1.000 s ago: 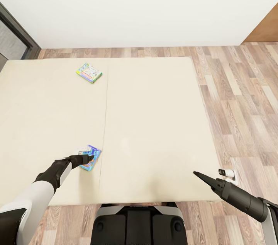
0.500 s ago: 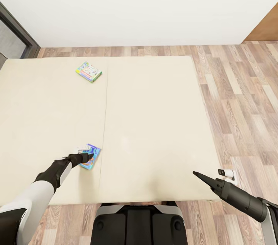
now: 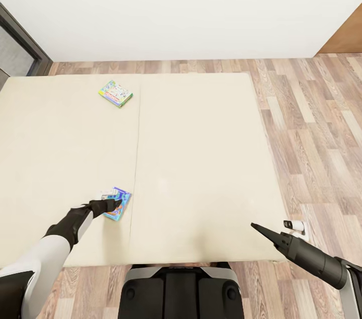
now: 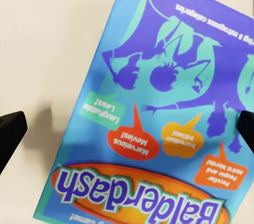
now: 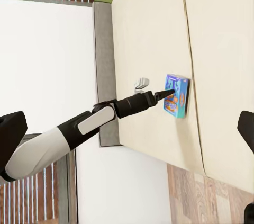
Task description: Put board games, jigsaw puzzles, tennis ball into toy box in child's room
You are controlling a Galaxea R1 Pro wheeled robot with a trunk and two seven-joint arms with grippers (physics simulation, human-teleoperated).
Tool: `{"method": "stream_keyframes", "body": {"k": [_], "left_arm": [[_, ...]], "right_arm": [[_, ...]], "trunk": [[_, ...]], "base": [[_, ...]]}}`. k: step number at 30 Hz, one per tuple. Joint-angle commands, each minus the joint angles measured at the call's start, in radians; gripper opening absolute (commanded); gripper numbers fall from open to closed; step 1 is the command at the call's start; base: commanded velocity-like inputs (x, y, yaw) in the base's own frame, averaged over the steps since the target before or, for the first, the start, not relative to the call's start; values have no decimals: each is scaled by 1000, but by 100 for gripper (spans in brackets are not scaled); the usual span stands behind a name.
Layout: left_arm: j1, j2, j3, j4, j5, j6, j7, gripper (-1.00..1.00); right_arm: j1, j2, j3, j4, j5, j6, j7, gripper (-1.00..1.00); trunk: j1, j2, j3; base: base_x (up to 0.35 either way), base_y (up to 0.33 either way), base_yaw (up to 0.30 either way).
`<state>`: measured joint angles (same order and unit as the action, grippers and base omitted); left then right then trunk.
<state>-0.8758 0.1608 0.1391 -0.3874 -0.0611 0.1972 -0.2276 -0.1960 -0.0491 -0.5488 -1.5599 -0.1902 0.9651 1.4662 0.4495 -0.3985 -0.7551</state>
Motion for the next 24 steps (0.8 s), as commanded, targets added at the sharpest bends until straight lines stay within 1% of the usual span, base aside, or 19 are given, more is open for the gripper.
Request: {"method": "stream_keyframes", "body": {"k": [1,2,6,8,10,11,16,24], "left_arm": [[0,1,8,-2,-6,7,-10,100],[0,9,8,-1,-6,7,-13,100],[0,28,10,-1,-3,8,-23,100],[0,46,11,-1,-2,9,-58,100],[0,61,13,-1,-3,11,-112,100],[0,65,13,-1,-3,11,-129,100],[0,70,13,-1,-3,11,-147,100],[0,72,13,-1,-3,11,-157,100]], "right_arm": [[0,0,0,0,-2,9,2,100],[0,-1,0,0,-2,9,2,100],[0,-2,0,0,-2,9,3,100],[0,-3,0,0,-2,9,3,100],[0,-3,0,0,-2,9,3,100],[0,-2,0,0,-2,9,3,100],[0,-3,0,0,-2,9,3,100],[0,-3,0,0,-2,9,3,100]], "trunk": [[1,-1,-1],[1,-1,-1],[1,-1,-1],[1,-1,-1],[1,-1,-1],[1,-1,-1],[1,-1,-1],[1,-1,-1]], "base": [[0,0,0],[0,0,0],[0,0,0],[0,0,0],[0,0,0],[0,0,0],[0,0,0],[0,0,0]]}}
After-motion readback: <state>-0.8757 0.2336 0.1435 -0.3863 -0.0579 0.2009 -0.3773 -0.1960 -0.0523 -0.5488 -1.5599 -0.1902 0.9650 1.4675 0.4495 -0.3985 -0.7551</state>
